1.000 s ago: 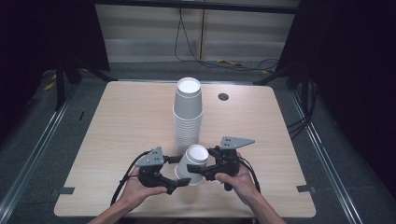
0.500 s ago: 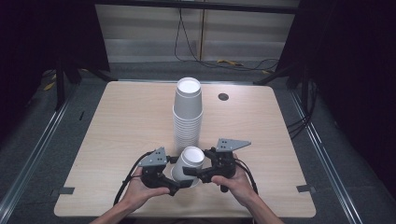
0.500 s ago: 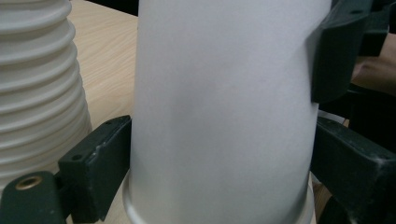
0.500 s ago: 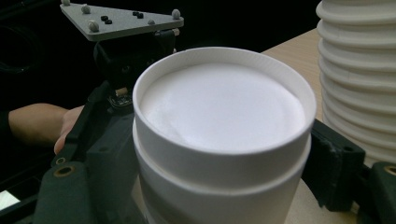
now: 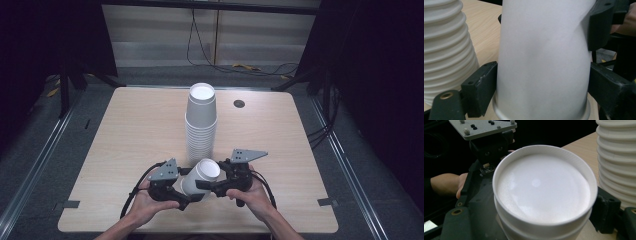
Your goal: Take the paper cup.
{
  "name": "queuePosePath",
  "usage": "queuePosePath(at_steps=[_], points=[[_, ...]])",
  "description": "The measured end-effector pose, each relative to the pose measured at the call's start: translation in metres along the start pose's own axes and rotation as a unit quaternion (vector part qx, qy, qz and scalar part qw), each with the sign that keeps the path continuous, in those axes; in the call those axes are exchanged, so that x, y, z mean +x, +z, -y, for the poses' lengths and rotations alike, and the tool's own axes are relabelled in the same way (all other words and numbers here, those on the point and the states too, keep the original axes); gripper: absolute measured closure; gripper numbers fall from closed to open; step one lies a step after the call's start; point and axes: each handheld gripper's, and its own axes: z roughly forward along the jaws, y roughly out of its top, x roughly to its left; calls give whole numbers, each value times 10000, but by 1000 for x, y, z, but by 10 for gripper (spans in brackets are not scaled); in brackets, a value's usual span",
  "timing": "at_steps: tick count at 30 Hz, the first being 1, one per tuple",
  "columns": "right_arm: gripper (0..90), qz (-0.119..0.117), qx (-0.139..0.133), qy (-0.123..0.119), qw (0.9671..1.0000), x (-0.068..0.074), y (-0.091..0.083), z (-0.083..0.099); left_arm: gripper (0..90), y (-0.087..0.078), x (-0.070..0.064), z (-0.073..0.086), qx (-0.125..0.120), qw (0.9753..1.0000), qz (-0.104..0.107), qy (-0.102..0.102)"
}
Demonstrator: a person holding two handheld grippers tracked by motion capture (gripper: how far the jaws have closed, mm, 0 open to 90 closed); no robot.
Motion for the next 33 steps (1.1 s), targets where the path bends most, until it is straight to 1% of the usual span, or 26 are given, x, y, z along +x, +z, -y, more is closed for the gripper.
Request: queuePosePath(at_steps=[2, 6, 7, 8, 10, 13, 17, 19, 22, 24, 25, 26, 27, 28, 29, 30, 31, 33], points=[[211, 3, 17, -42, 10000, 1, 0, 0, 145, 0, 0, 0, 43, 10000, 13, 11], [213, 5, 121, 36, 9999, 1, 0, -1, 148, 1, 1, 0, 79, 10000, 56, 3], [215, 2, 117, -31, 9999, 2, 0, -1, 146, 1, 1, 0, 75, 10000, 51, 13], [217, 30, 135, -108, 9998, 3, 0, -1, 141, 2, 1, 0, 77, 9999, 78, -23], [221, 30, 138, -131, 9998, 4, 1, -2, 128, 3, 1, 0, 47, 9999, 115, -60], [225, -1, 110, -108, 9999, 4, 1, -2, 115, 4, 0, 0, -12, 9999, 126, -67], [225, 2, 6, -134, 9999, 4, 1, -3, 106, 4, 0, 0, -113, 9998, 114, -70], [226, -17, -33, -136, 9999, 4, 1, -3, 102, 4, 0, 0, -127, 9998, 117, -34], [226, -22, -83, -164, 9998, 6, 2, -3, 99, 6, -1, 0, -129, 9998, 114, -60], [226, -28, -90, -172, 9998, 7, 4, -3, 105, 6, -1, 0, -102, 9999, 110, -40], [225, -22, -78, -182, 9998, 7, 4, -3, 113, 6, -2, 0, -75, 9999, 83, 4], [224, -20, -57, -173, 9998, 7, 4, -3, 118, 5, -2, 1, -62, 9999, 91, -12], [223, -30, -26, -110, 9999, 6, 3, -3, 123, 5, -1, 0, -39, 10000, 84, -14], [221, -51, -39, -68, 10000, 5, 3, -2, 128, 3, -1, 0, 60, 9999, 106, 0], [221, -51, -39, -68, 10000, 5, 3, -2, 135, 3, -1, 0, 60, 9999, 106, 0], [217, -96, -1, 40, 9999, 4, 3, -2, 135, 3, -1, 0, 80, 9999, 110, 8], [216, -101, 21, 52, 9999, 3, 4, -2, 137, 3, -1, -1, 148, 9998, 96, 54], [211, -115, 125, 96, 9998, 3, 4, -1, 140, 3, -1, -1, 273, 9995, 124, 78]])
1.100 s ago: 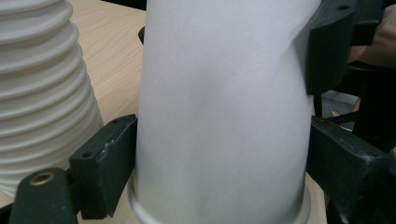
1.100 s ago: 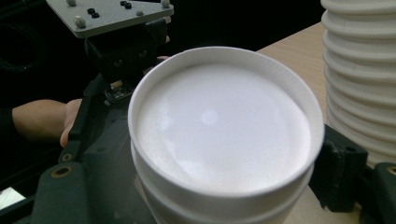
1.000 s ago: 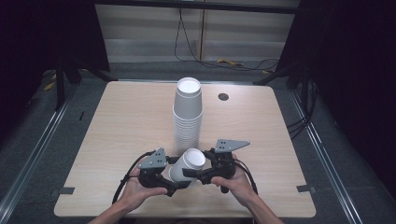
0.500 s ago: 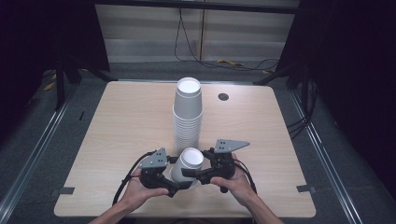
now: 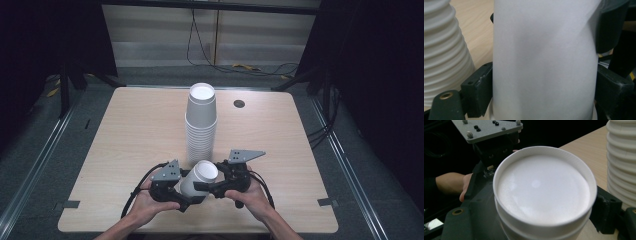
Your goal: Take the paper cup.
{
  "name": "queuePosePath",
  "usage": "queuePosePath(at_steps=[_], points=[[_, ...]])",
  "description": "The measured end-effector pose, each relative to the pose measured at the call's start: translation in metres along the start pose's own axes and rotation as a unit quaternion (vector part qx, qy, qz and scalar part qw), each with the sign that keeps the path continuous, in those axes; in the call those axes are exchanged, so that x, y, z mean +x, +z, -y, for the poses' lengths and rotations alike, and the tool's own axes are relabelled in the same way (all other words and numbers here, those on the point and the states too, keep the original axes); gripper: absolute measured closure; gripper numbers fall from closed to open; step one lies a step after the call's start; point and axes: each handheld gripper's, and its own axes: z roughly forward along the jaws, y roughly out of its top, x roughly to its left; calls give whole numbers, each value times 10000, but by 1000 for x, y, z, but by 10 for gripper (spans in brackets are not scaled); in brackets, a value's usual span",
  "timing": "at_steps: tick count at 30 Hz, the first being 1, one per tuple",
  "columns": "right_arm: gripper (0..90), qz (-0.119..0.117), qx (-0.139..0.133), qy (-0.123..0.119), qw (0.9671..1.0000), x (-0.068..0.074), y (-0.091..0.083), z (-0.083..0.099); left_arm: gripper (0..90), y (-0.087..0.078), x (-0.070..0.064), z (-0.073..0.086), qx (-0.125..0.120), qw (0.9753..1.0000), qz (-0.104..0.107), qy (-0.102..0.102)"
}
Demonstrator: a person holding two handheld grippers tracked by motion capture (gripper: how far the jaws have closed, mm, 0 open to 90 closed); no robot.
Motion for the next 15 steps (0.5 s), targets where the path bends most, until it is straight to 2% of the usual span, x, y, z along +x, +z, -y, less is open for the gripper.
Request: queuePosePath(at_steps=[7, 15], points=[[145, -17, 103, -11, 9999, 1, -1, -1, 144, -3, 3, -1, 255, 9997, -30, 38], [140, 9, 248, 52, 9997, 0, -6, -4, 143, -7, 7, -1, 370, 9992, -134, 14]])
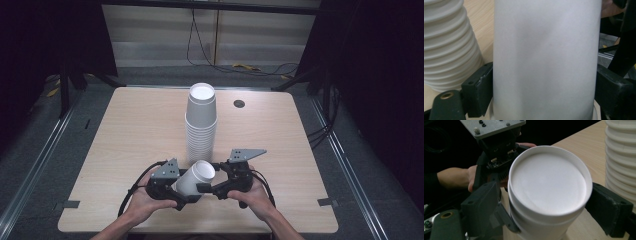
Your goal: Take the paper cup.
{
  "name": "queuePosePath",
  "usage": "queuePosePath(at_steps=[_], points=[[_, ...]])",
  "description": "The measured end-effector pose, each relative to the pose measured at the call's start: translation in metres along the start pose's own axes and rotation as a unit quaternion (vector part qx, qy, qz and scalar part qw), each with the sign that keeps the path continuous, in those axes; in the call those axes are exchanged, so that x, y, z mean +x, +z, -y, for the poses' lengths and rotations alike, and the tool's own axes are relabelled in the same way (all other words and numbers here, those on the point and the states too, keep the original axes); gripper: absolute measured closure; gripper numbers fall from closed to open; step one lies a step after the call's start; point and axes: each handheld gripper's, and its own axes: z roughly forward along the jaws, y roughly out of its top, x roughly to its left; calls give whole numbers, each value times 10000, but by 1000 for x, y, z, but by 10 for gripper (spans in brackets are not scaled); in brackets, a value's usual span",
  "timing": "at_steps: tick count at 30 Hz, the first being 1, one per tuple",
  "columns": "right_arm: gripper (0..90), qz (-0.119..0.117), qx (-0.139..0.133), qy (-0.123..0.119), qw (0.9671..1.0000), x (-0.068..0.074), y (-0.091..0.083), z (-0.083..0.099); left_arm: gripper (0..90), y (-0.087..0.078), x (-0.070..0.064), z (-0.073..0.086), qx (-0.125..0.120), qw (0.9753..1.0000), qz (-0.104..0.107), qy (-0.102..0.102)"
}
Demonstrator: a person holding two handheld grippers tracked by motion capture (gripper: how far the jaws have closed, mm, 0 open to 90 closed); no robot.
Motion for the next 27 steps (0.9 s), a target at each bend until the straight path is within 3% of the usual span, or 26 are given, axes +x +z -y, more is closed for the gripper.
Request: queuePosePath(at_steps=[13, 17, 19, 27], points=[[141, 292, 470, -45, 9985, -4, -10, -4, 143, -7, 6, 0, 96, 9997, -61, -195], [140, 372, 795, -310, 9957, -2, -11, -6, 144, -7, 7, -1, 215, 9996, -46, -189], [141, 548, 952, -395, 9932, -1, -11, -7, 144, -7, 7, -2, 273, 9994, -45, -198], [143, 562, 1266, -663, 9881, 0, -13, -10, 144, -9, 9, -5, 497, 9987, -75, -130]])
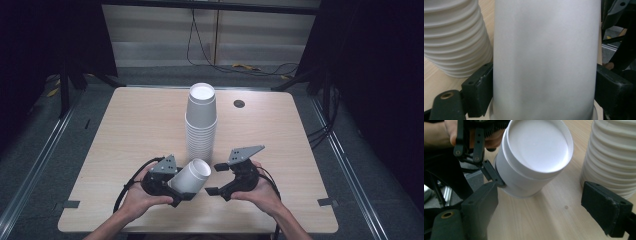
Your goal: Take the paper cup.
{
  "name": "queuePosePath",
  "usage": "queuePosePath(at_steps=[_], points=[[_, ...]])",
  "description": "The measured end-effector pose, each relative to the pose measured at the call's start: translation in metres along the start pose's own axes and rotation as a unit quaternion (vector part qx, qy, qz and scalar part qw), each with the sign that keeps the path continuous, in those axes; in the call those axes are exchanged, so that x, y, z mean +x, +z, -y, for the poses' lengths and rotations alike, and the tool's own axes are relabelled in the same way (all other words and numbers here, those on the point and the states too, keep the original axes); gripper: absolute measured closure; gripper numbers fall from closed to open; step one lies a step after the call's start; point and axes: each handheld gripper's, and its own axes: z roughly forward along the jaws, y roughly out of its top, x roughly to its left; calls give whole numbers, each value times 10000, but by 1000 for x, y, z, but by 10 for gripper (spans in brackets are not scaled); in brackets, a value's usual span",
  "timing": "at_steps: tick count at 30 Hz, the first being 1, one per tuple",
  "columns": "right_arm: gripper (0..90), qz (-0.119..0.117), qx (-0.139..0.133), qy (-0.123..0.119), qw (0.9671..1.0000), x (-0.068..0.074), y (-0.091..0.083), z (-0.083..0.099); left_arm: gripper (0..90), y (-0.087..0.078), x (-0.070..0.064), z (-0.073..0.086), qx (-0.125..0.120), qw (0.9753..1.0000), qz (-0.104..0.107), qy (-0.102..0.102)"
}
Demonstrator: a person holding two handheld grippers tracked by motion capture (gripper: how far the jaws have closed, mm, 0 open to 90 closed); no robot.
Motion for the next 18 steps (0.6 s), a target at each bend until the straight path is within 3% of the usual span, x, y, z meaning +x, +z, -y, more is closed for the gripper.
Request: queuePosePath(at_steps=[4, 12, 13, 18], points=[[145, 36, 165, -142, 9998, -1, -1, -4, 145, -2, 5, -1, 66, 10000, -9, -53], [155, -12, 542, -415, 9977, -1, 2, -9, 145, -8, 8, -8, 366, 9989, -218, 209], [157, 0, 579, -465, 9972, 0, 3, -10, 146, -9, 8, -9, 327, 9990, -230, 187], [163, 53, 835, -641, 9944, -1, 5, -13, 146, -10, 12, -13, 584, 9976, -231, 303]])
